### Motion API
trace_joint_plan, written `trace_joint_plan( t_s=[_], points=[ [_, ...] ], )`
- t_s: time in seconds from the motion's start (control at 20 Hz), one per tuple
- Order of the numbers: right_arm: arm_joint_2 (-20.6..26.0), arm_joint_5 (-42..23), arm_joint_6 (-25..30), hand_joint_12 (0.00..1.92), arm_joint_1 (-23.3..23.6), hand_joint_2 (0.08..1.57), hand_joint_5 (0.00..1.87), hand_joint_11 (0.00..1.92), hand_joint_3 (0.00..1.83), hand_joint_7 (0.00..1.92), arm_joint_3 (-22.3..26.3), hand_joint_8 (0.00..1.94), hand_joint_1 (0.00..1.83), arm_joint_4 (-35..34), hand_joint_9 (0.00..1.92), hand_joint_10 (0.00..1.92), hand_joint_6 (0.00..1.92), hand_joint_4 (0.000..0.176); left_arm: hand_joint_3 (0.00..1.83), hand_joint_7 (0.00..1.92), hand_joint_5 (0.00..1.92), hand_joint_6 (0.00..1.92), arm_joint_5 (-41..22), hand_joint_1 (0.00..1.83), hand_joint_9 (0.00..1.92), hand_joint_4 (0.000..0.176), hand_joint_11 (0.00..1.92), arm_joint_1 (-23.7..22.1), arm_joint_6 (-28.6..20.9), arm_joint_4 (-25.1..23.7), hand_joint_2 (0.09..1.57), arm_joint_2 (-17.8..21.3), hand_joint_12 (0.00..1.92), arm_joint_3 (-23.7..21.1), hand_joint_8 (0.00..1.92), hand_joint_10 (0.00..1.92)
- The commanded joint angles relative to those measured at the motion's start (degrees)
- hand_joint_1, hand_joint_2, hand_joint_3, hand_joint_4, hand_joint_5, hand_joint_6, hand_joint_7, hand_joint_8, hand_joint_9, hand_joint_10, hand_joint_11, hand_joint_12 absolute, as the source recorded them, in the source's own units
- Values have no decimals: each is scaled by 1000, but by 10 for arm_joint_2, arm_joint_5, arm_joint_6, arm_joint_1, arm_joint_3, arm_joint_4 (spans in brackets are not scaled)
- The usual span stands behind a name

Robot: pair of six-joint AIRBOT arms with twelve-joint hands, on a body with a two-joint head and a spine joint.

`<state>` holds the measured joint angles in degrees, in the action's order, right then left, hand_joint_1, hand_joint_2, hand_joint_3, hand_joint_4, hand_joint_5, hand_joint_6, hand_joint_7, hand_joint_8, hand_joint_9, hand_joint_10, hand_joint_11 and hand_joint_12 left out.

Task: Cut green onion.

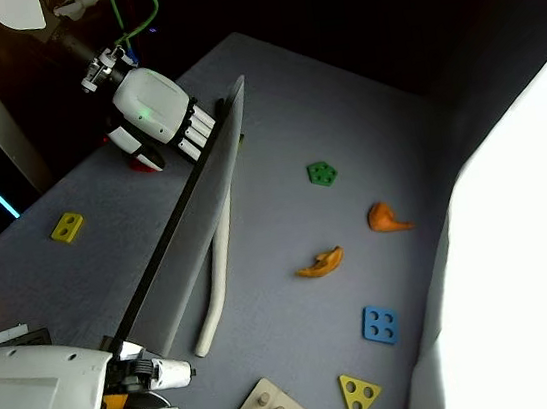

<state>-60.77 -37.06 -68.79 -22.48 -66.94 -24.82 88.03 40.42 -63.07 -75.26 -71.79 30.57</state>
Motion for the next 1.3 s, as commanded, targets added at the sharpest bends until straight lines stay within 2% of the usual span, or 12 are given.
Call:
trace_joint_plan(
  t_s=[0.0,0.1,0.2,0.25,0.35,0.5,0.65,0.75,0.8,0.9,1.15,1.25],
  points=[
    [7,-84,-10,1921,6,910,1372,1694,653,1582,2,1941,1616,-16,1680,1921,1921,176,64,0,119,7,34,713,0,22,0,3,3,-21,1414,2,0,-4,0,0],
    [8,-84,-44,1921,9,896,1382,1686,655,1588,15,1941,1631,-54,1681,1921,1921,176,64,0,146,16,34,732,2,23,0,4,3,-21,1407,2,0,-4,0,1],
    [8,-93,-119,1921,14,881,1381,1689,698,1595,37,1941,1624,-122,1691,1921,1921,176,66,4,159,17,29,770,11,20,0,4,3,-16,1402,2,0,-3,1,4],
    [6,-108,-156,1921,14,876,1383,1693,698,1594,50,1941,1617,-149,1691,1921,1921,176,77,2,146,10,27,723,13,25,0,4,3,-14,1418,2,0,-2,0,4],
    [1,-143,-222,1921,14,868,1386,1702,694,1611,75,1941,1616,-199,1691,1921,1921,176,78,2,151,9,27,731,14,11,0,4,3,-14,1414,2,0,-2,0,3],
    [-15,-200,-284,1921,9,859,1361,1674,717,1560,106,1941,1639,-213,1658,1921,1921,176,58,6,23,8,25,598,11,19,0,3,3,-14,1384,2,0,-1,2,4],
    [-41,-236,-315,1921,1,846,1355,1692,724,1563,109,1941,1647,-244,1661,1921,1921,176,31,0,7,1,11,522,0,24,0,1,3,-4,1348,2,0,3,0,0],
    [-57,-257,-321,1921,-6,853,1360,1684,730,1569,109,1941,1645,-250,1661,1921,1921,176,20,7,18,5,2,508,0,12,0,1,3,-2,1334,2,0,6,3,0],
    [-66,-265,-329,1921,-8,862,1372,1694,732,1566,109,1941,1632,-254,1663,1921,1921,176,31,1,14,3,2,424,0,4,0,0,3,-2,1366,2,0,7,0,0],
    [-83,-274,-353,1921,-8,859,1396,1708,723,1550,107,1941,1635,-278,1661,1921,1921,176,23,15,32,6,1,399,0,0,11,0,3,-2,1368,2,11,8,2,0],
    [-117,-278,-370,1921,-18,863,1392,1700,710,1539,94,1941,1645,-286,1657,1921,1921,176,12,18,73,8,1,382,0,0,0,2,3,2,1372,3,0,5,4,0],
    [-136,-283,-382,1921,-23,904,1364,1654,618,1502,84,1941,1643,-286,1608,1921,1921,176,11,39,72,6,1,394,0,0,0,4,3,3,1379,3,0,3,8,0]
  ],
)
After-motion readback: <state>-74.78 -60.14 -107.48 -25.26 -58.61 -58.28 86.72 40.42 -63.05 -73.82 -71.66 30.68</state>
